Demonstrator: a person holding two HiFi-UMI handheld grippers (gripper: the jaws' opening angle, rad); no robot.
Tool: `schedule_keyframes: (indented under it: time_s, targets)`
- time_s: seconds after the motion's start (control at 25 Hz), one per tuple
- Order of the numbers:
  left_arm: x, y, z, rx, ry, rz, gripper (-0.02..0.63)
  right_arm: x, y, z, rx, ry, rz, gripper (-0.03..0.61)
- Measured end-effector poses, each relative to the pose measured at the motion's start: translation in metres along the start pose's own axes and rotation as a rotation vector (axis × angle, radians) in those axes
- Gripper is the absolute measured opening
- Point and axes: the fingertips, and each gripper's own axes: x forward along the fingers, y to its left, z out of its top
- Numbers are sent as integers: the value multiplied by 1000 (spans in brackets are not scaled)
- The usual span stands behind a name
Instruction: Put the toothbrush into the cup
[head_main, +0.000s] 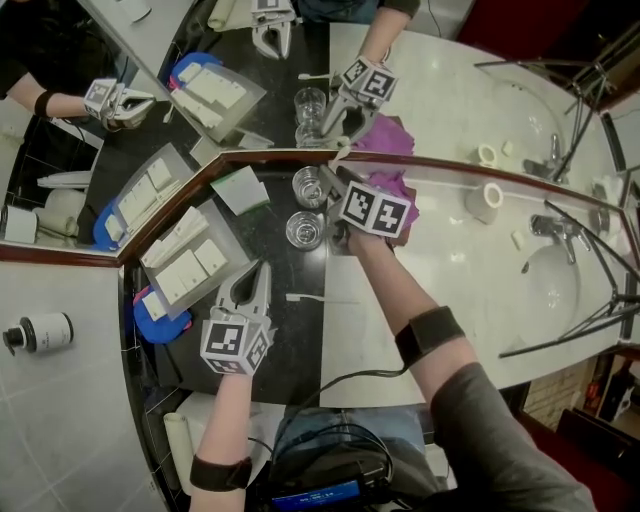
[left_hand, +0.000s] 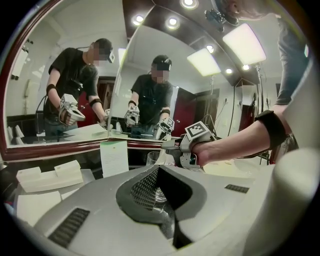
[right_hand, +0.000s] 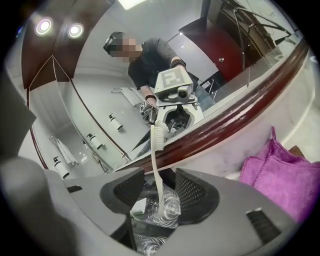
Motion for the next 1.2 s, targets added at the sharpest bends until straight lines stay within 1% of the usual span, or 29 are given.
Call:
schedule_keyframes:
  time_s: [0.08,0.16,0.24,0.64,0.8,1.0,1.2]
  targets:
    - [0,3,-2,-5,3,3,0,2,-1,-1,-9,3,-5,193]
    - [0,5,-4,-8,4,5,0,3,-1,-2,-22,-3,-7,113]
    - [1,6,-5,-10,4,5,0,4,1,-1,-25,-11,2,58]
    - [-1,1,-7,-10,9,5,0,-6,7,11,-34,-48,26,55]
    - [-3,-1,-5,-8,4,8,0,-15,13,19,-53,-66,35,55]
    - [-10,-10,3,-10,-15,11,0,-38,16,31,-56,-79,31,58]
    - [-18,-23,16,-7,-43,17,0,-71,24,52,-115,-81,33,58]
